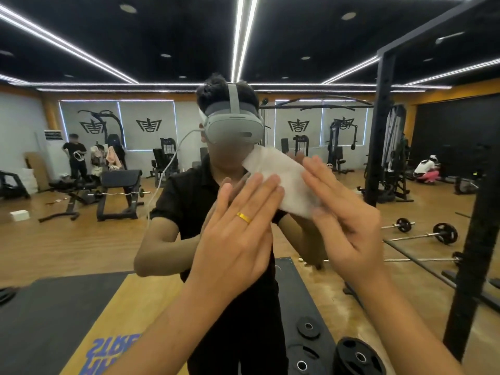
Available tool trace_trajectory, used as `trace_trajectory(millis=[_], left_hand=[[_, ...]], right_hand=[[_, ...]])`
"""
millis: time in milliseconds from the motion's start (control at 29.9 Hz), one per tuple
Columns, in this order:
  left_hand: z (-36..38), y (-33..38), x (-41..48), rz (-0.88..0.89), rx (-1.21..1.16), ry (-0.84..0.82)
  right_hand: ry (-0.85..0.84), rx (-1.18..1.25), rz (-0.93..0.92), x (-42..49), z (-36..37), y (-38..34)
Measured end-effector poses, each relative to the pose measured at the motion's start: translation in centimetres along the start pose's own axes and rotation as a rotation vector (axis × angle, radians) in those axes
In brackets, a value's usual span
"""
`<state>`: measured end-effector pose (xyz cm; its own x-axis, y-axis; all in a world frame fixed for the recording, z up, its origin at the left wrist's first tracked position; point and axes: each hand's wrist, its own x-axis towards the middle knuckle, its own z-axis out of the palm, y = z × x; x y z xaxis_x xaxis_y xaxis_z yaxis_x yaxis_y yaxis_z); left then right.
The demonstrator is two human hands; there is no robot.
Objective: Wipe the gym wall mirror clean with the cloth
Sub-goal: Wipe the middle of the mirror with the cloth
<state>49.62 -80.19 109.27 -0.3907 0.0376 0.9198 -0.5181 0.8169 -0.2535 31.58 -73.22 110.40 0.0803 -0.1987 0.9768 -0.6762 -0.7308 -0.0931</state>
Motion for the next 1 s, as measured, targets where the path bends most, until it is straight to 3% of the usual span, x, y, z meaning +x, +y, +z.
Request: trace_trajectory(millis=[100,301,702,869,1003], left_hand=[[0.4,0.5,0.4,-0.027,0.018,0.051],[1.8,2.1,1.8,0.028,0.161,0.141],[4.8,4.5,2.4,-0.125,0.161,0.136],[4.8,4.6,2.6,-0.114,0.191,0.139],[5.2,4.4,3.3,-0.082,0.206,0.165]], right_hand=[[0.06,-0.215,-0.034,-2.9,-1.1,1.5],[0.004,-0.566,-0.109,-5.7,-1.6,5.7],[0.046,-0.576,-0.142,-5.9,-1.2,6.4],[0.15,-0.42,0.068,-9.7,-0.7,3.4],[0.056,-0.542,0.099,-14.5,2.2,4.4]])
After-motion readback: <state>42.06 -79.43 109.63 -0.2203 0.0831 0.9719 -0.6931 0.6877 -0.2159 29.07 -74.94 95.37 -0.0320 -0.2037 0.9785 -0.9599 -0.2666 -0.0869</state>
